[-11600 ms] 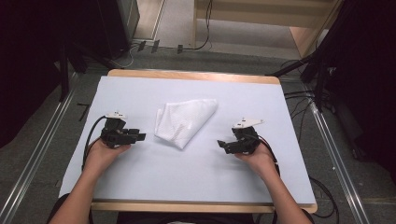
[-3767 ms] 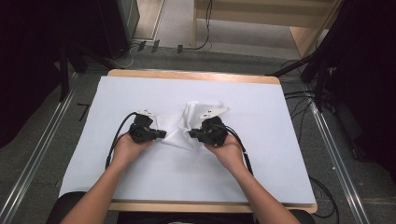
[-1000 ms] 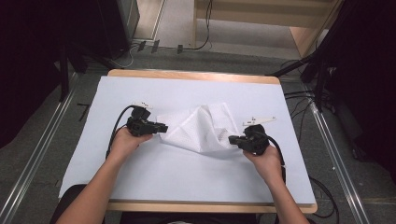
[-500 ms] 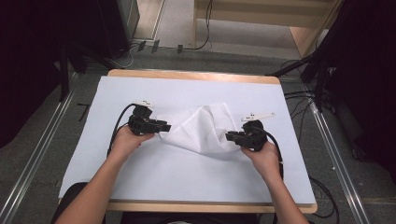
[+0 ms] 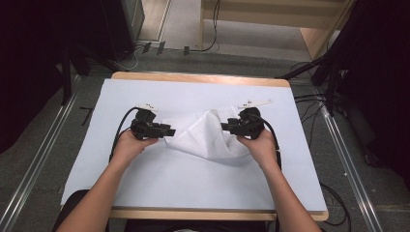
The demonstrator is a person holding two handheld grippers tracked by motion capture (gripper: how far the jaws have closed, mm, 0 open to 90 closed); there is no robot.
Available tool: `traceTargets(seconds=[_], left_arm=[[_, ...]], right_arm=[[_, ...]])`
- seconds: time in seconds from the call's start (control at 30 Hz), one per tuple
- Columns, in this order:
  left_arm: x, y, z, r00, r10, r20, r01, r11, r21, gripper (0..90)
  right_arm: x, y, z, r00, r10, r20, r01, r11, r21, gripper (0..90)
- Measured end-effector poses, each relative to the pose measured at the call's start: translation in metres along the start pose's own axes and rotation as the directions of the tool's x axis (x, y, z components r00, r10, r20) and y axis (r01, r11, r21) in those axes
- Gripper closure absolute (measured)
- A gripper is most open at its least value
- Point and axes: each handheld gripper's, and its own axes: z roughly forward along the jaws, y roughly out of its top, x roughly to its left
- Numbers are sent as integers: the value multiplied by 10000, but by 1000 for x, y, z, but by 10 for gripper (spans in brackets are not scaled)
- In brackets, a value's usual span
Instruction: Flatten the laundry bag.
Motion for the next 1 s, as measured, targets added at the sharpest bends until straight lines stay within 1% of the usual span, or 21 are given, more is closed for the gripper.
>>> traceTargets(seconds=[0.07, 0.1, 0.13, 0.17, 0.23, 0.27, 0.3, 0.37, 0.4, 0.47, 0.5, 0.53, 0.57, 0.6, 0.63, 0.67, 0.77, 0.87, 1.0], left_arm=[[0, 0, -1, 10000, 7, -10, -7, 10000, -33, 607], [0, -2, -2, 10000, -7, -43, 7, 10000, -37, 604], [0, -2, -2, 10000, -7, -43, 7, 10000, -37, 601], [0, -3, -3, 10000, 8, -83, -8, 10000, -15, 597], [0, -4, -5, 9999, -49, -146, 48, 10000, -78, 594], [0, -4, -5, 9999, -49, -146, 48, 10000, -78, 591], [1, -6, -7, 9998, -96, -163, 94, 9999, -107, 589], [2, -7, -8, 9998, -96, -165, 94, 9999, -92, 585], [2, -9, -9, 9996, -157, -254, 155, 9998, -85, 584], [2, -11, -11, 9994, -163, -295, 159, 9998, -114, 584], [3, -12, -13, 9994, -164, -303, 160, 9998, -110, 583], [3, -13, -14, 9993, -174, -333, 170, 9998, -118, 583], [3, -13, -14, 9993, -174, -333, 170, 9998, -118, 582], [4, -15, -16, 9990, -226, -381, 220, 9996, -147, 582], [5, -16, -17, 9988, -242, -424, 237, 9996, -128, 582], [5, -17, -18, 9987, -302, -414, 295, 9994, -178, 582], [6, -19, -21, 9982, -351, -486, 342, 9992, -194, 582], [6, -19, -21, 9979, -385, -525, 375, 9991, -206, 582], [5, -19, -20, 9983, -323, -492, 313, 9993, -196, 582]], right_arm=[[1, 4, 5, 9999, 11, -147, -12, 10000, -58, 530], [1, 6, 8, 9999, -4, -137, 4, 10000, -18, 494], [1, 6, 8, 9999, -4, -137, 4, 10000, -18, 494], [1, 8, 16, 9999, -47, -103, 48, 9998, 171, 441], [1, 9, 24, 10000, -28, 41, 27, 9995, 301, 395], [1, 9, 24, 10000, -28, 41, 27, 9995, 301, 395], [0, 9, 31, 10000, 29, -5, -29, 9988, 491, 379], [-1, 8, 38, 9999, 140, -79, -135, 9978, 650, 373], [-2, 6, 41, 9998, 191, -76, -185, 9969, 760, 376], [-3, 4, 47, 9995, 263, -149, -248, 9952, 948, 418], [-4, 3, 49, 9993, 323, -210, -299, 9937, 1080, 472], [-4, 2, 51, 9988, 407, -275, -372, 9922, 1192, 552], [-4, 2, 51, 9988, 407, -275, -372, 9922, 1192, 552], [-6, 1, 53, 9979, 407, -504, -340, 9913, 1269, 698], [-5, 0, 53, 9979, 395, -518, -327, 9914, 1264, 750], [-4, 1, 52, 9979, 345, -556, -274, 9919, 1237, 781], [0, 2, 48, 9978, 151, -651, -86, 9951, 987, 833], [6, 4, 42, 9979, -31, -640, 80, 9971, 763, 839], [15, 3, 32, 9975, -239, -663, 262, 9991, 340, 845]])
